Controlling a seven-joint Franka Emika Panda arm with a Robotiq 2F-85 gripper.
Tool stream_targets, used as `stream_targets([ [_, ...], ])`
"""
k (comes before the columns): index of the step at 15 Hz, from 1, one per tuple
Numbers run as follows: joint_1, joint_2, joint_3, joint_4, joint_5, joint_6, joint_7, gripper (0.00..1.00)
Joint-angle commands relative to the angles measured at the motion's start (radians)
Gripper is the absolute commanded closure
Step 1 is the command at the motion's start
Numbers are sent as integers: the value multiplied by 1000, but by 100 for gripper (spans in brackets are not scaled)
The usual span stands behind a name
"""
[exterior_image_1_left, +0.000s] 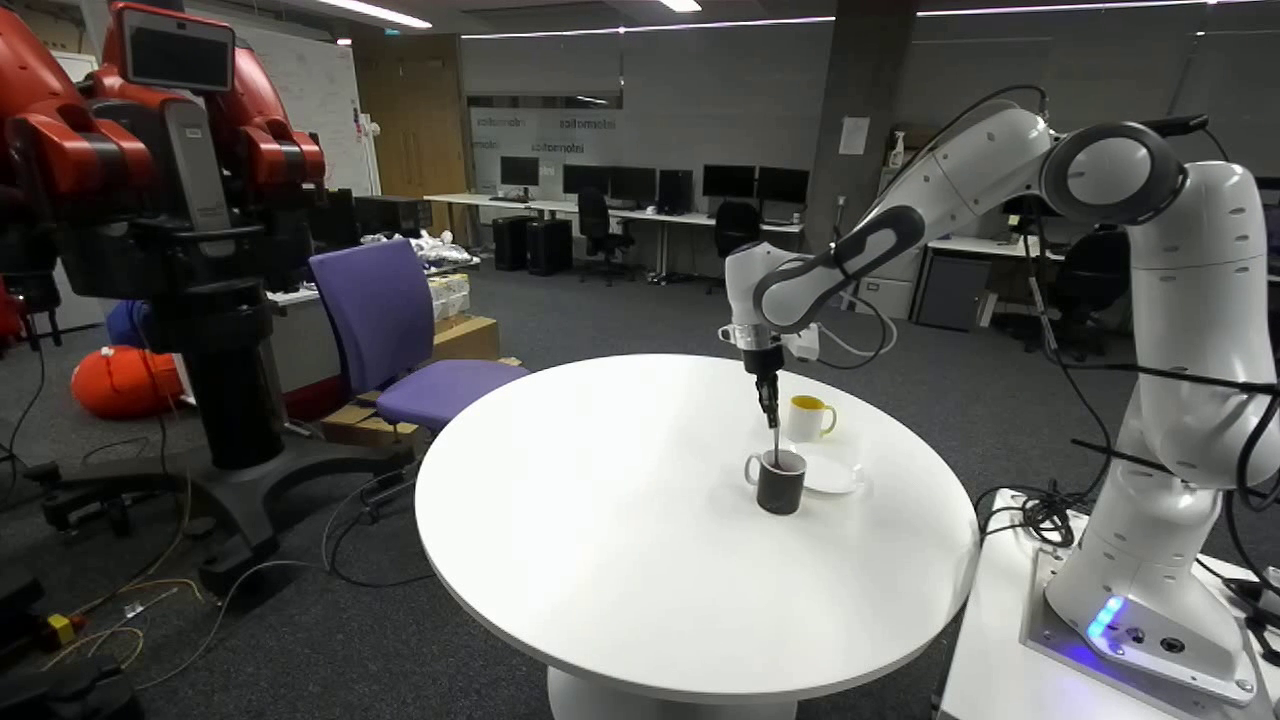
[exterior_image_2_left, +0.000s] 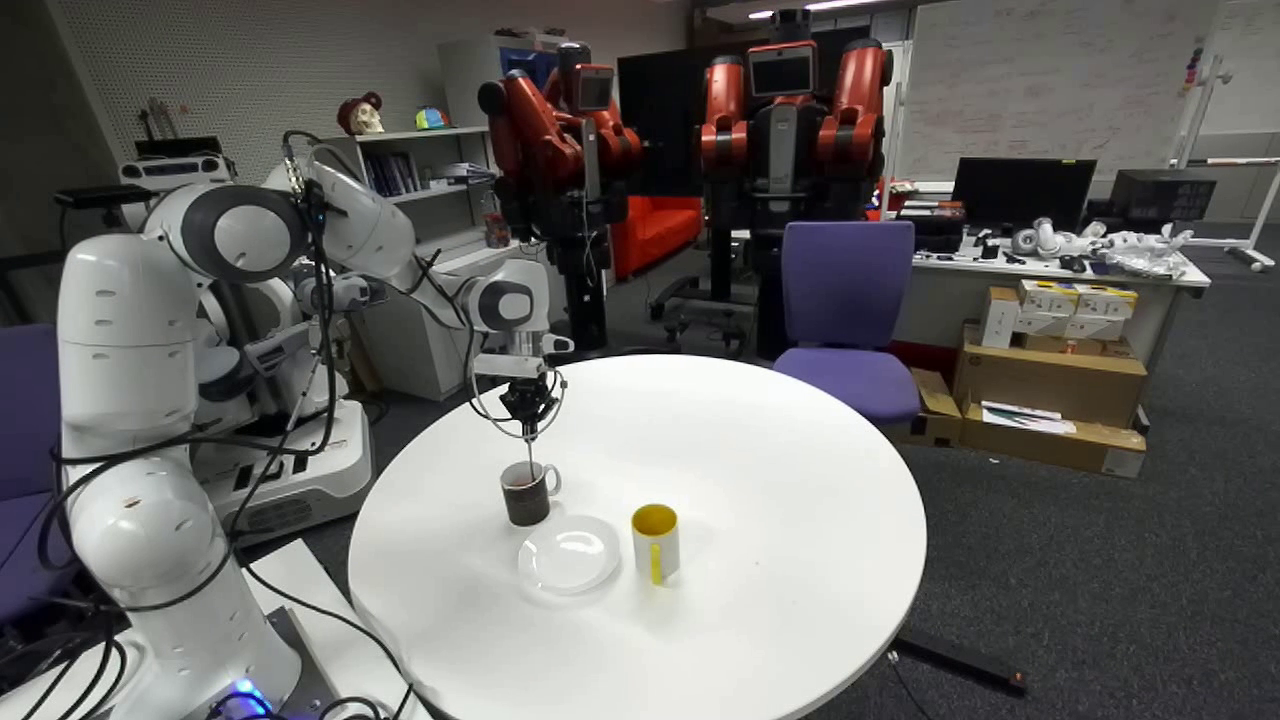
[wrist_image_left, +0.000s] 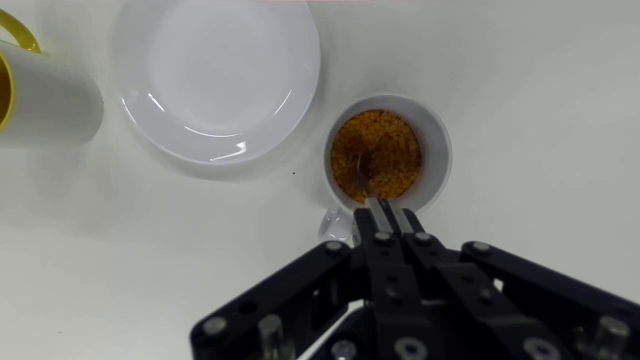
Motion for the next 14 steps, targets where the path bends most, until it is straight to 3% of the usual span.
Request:
stream_targets([
  [1,-10,2,-9,23,-19,-13,7,100],
  [14,-26,-14,-16,-12,-4,-10,4,100],
])
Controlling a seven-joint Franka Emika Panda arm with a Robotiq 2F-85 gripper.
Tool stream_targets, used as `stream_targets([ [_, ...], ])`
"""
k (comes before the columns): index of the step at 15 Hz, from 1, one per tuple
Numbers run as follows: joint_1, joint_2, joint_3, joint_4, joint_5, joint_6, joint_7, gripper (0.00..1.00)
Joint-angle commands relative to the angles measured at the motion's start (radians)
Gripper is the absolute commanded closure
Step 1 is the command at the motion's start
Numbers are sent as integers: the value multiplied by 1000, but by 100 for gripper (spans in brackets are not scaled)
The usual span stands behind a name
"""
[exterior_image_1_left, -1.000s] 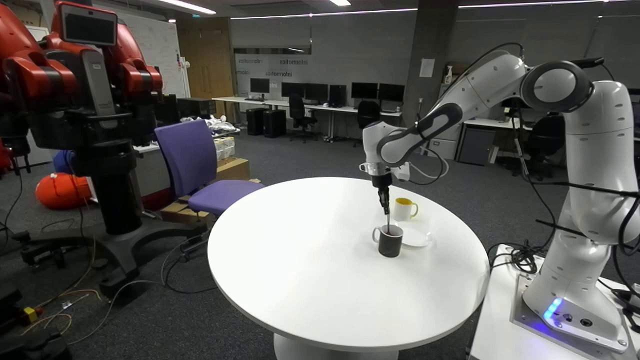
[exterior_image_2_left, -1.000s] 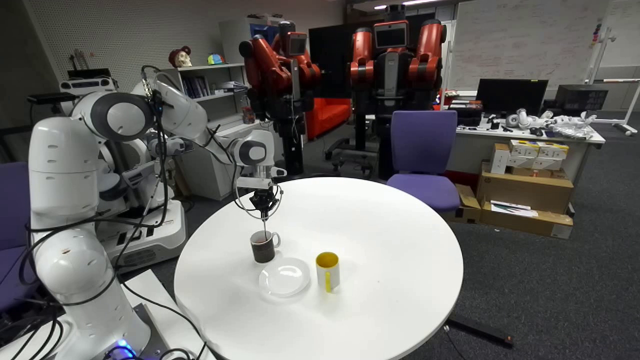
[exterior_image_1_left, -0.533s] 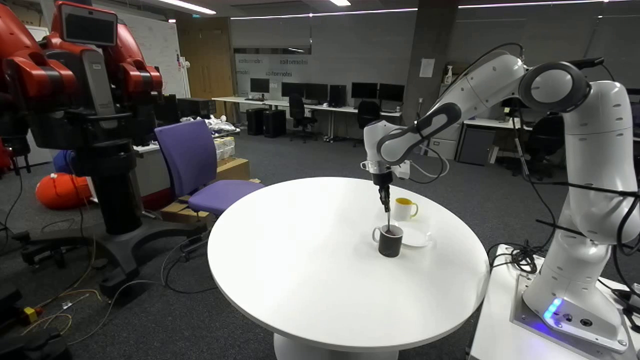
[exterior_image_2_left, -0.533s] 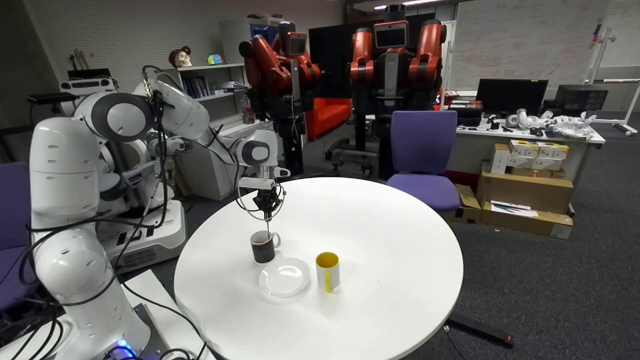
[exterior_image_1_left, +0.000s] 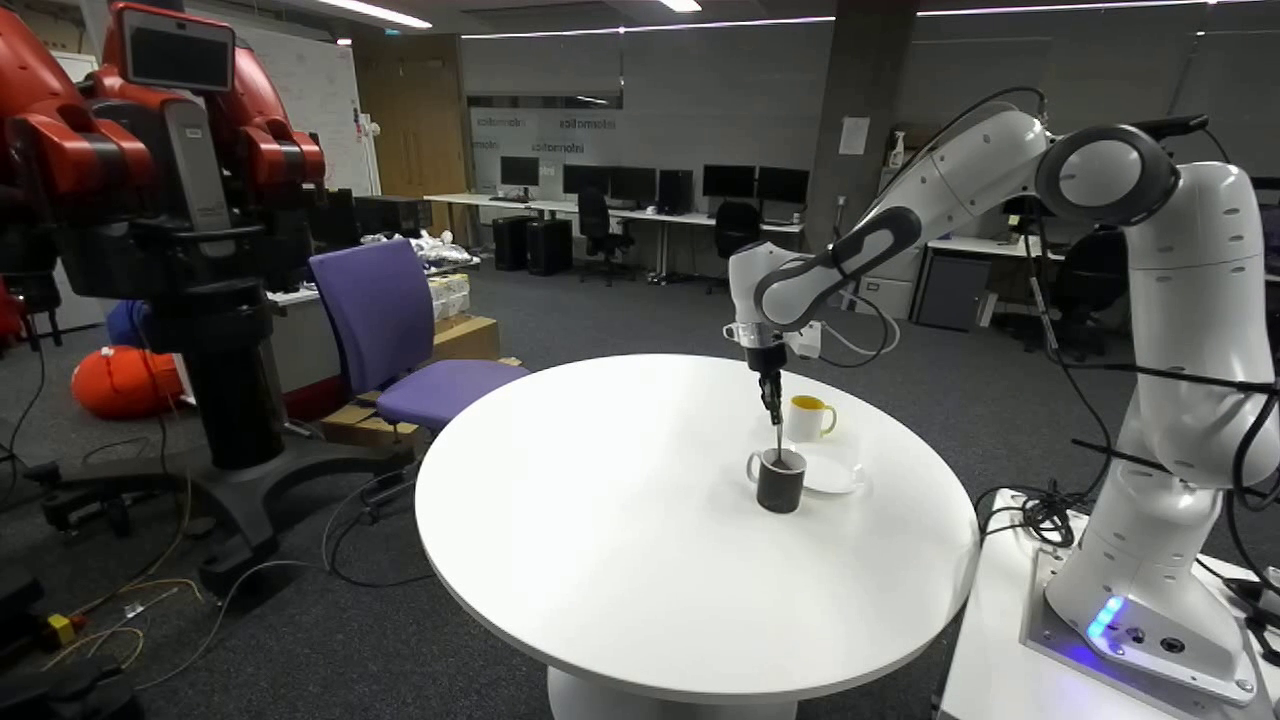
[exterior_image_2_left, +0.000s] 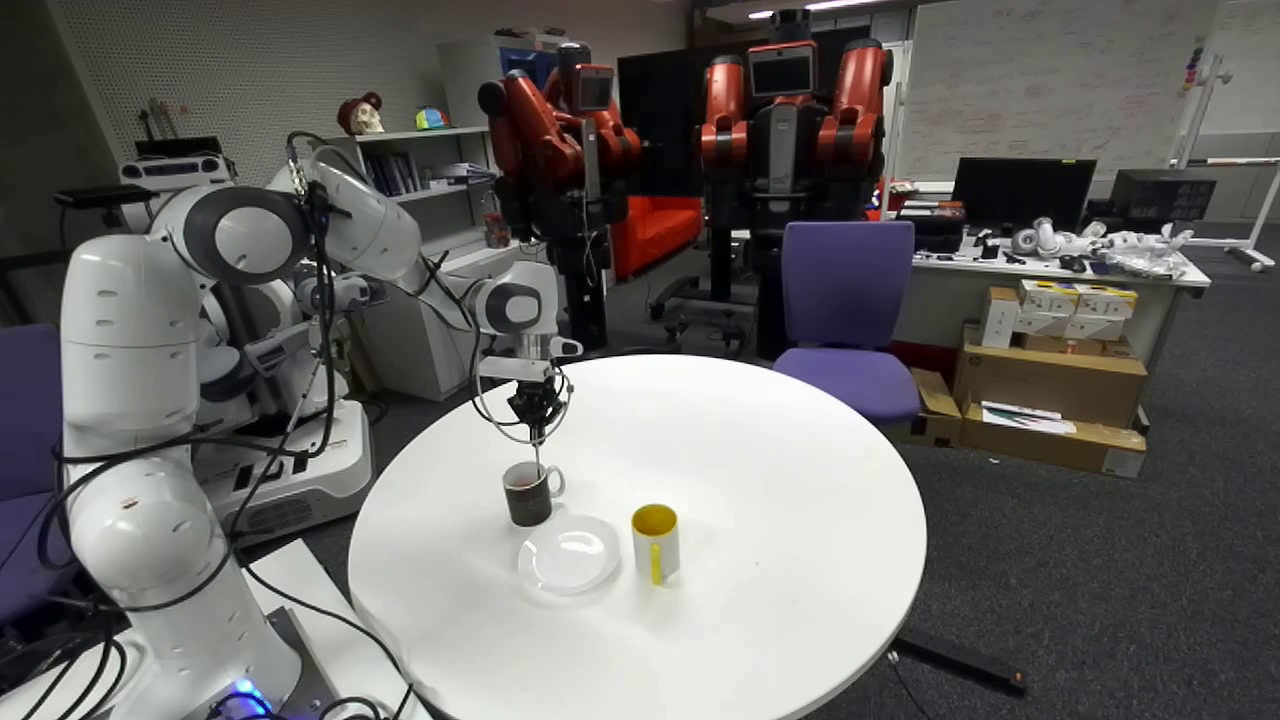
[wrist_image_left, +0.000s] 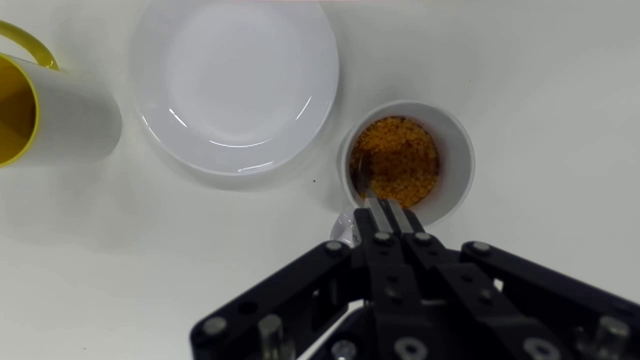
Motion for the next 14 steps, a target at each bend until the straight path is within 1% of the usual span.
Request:
stream_targets([
  [1,-7,-28,4,-26,-2,-8,4,100],
  [10,20,-85,24,-90,-14,-10,17,100],
  [14,25,-89,30,-92,-9,-9,11,100],
])
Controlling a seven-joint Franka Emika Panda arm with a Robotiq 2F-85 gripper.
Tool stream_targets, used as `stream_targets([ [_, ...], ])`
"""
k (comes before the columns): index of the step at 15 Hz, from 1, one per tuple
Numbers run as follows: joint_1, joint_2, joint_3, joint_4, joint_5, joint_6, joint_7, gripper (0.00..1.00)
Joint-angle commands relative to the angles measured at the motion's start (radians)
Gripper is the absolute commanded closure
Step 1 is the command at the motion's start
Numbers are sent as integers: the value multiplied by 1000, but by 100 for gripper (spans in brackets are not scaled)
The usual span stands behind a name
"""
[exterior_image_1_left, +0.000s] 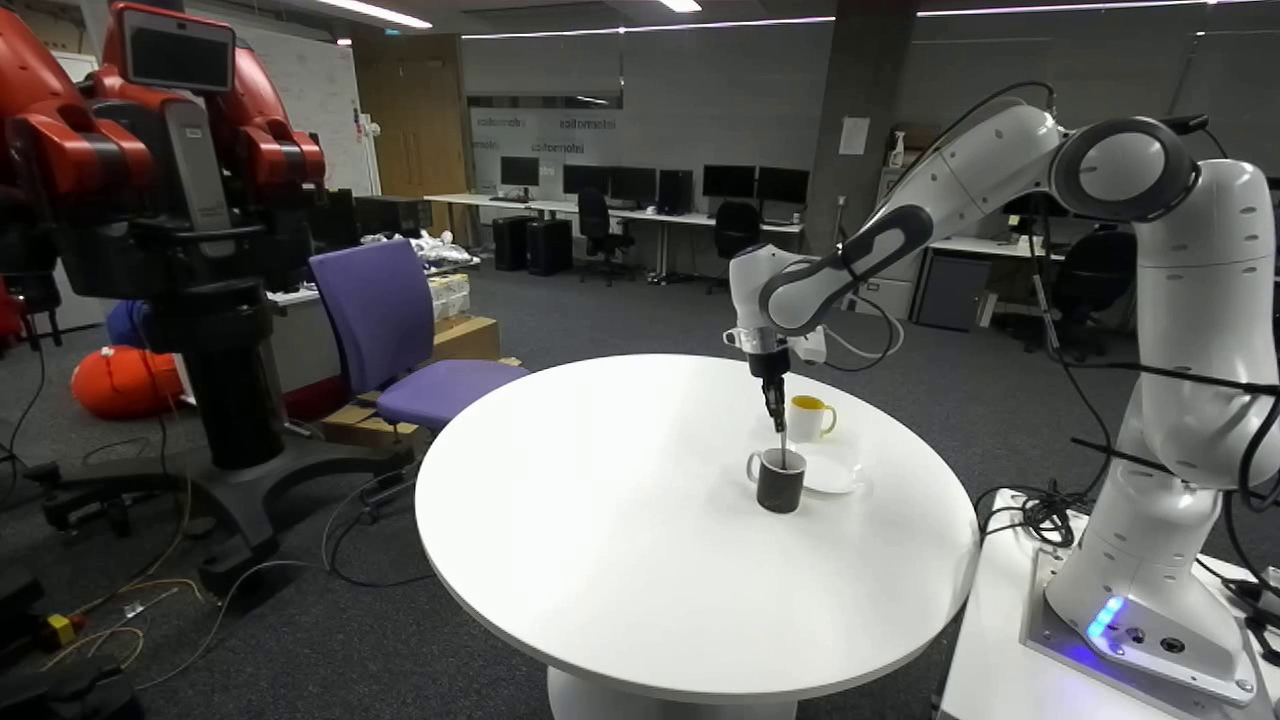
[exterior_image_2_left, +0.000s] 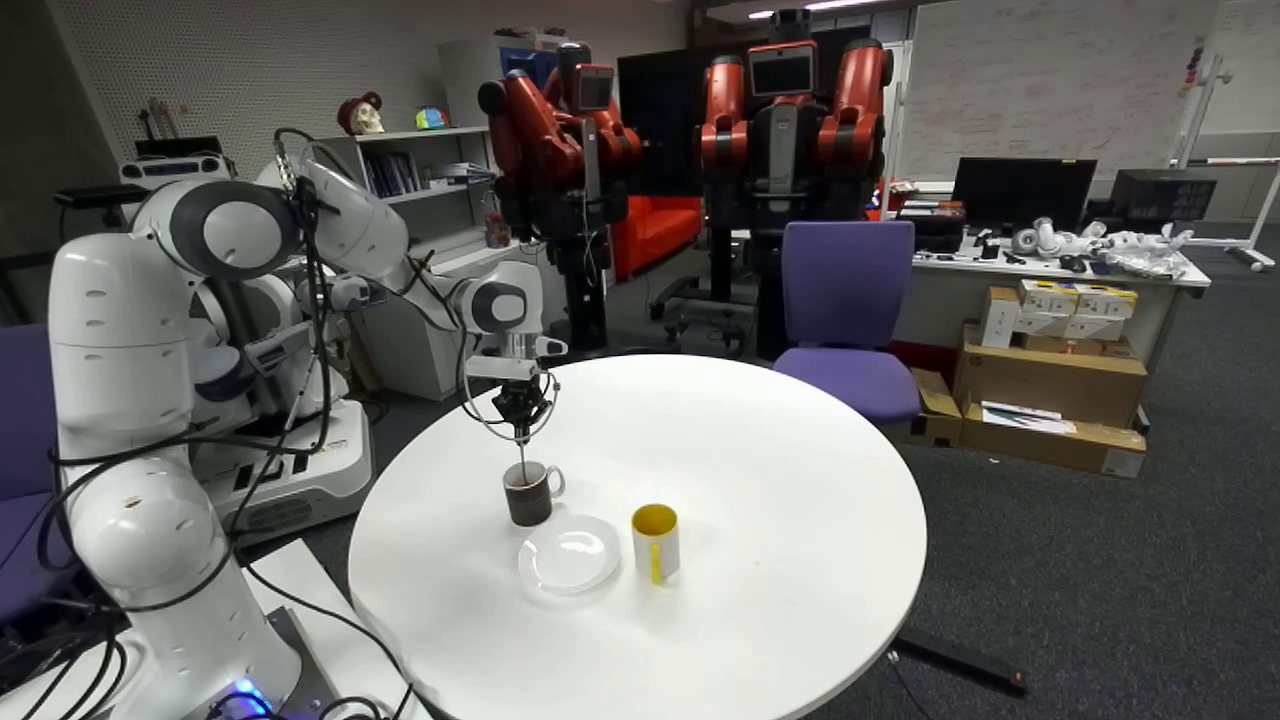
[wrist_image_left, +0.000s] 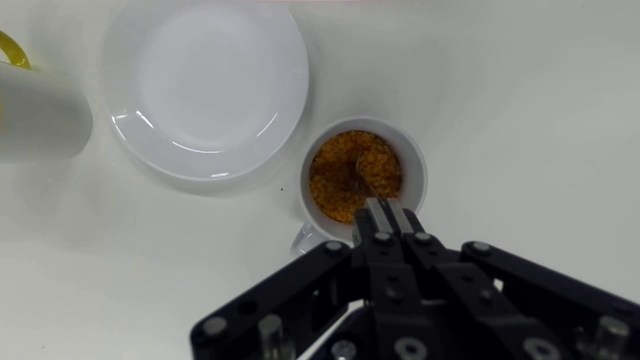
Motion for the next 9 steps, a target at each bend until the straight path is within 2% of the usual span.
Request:
stream_targets([
  [1,2,-44,9,-31,-9,-10,8,100],
  [9,0,-11,18,7,-1,-24,-3,100],
])
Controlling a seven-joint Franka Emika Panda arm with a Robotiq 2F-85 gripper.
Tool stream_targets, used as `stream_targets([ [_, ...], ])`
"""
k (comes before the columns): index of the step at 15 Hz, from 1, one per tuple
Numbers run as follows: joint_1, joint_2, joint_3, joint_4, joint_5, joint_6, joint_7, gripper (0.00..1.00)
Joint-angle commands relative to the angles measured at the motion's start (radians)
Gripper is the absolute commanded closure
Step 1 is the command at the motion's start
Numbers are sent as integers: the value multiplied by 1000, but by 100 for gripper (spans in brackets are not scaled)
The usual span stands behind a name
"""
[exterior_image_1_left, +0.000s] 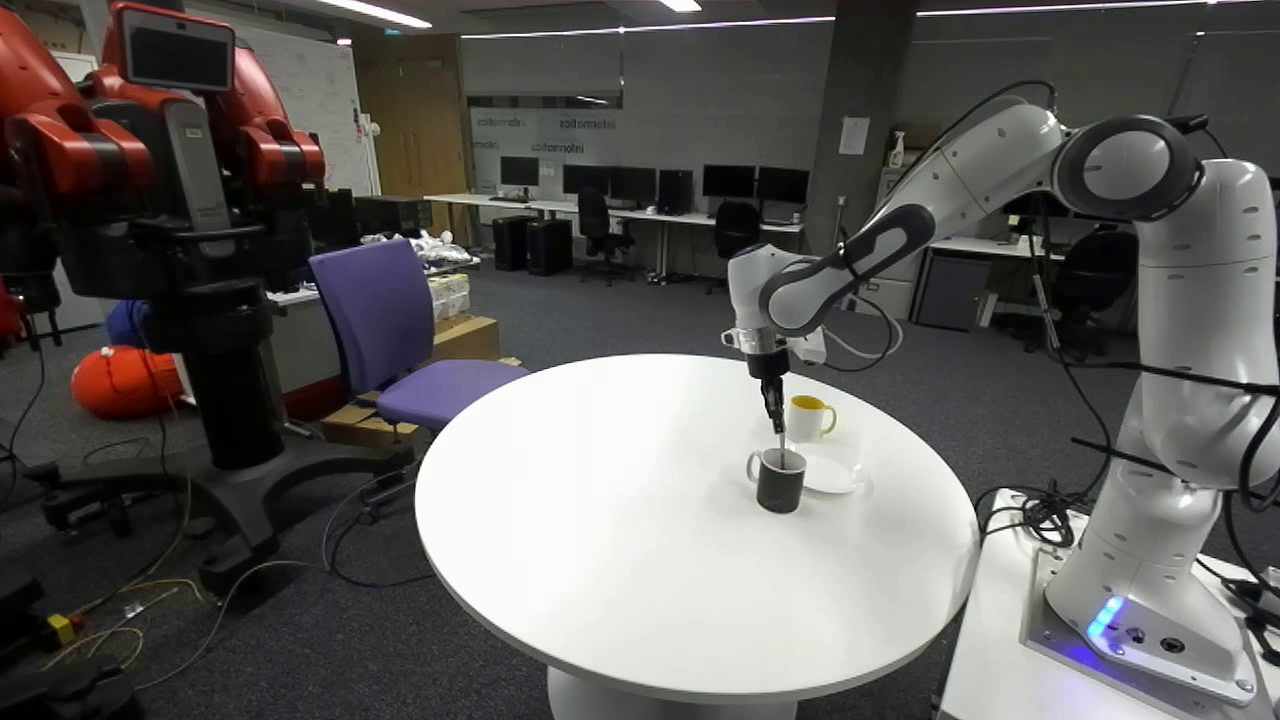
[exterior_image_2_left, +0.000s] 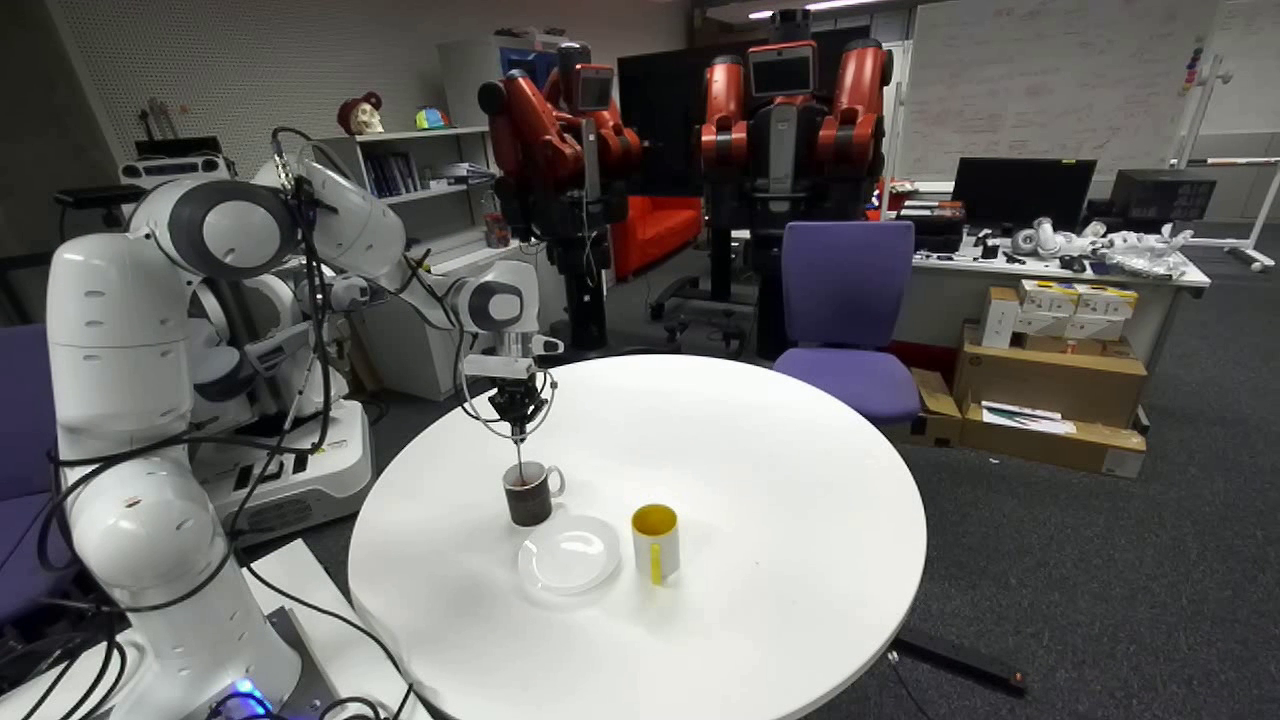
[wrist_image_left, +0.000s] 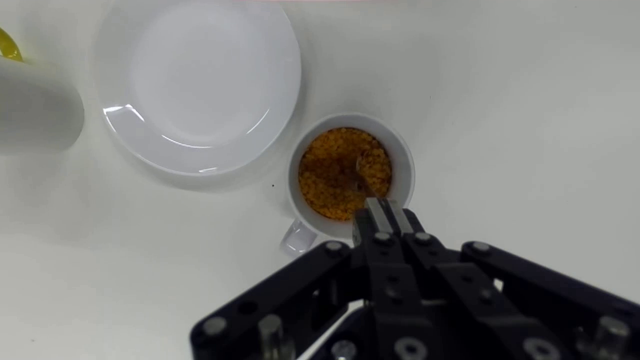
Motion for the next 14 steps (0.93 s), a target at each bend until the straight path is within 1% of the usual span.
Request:
stream_targets([
  [1,-1,-2,3,15,0,-23,-3,100],
  [10,-10,49,-2,70,8,-24,-3,100],
  [14,-13,56,-10,74,0,-28,0,100],
])
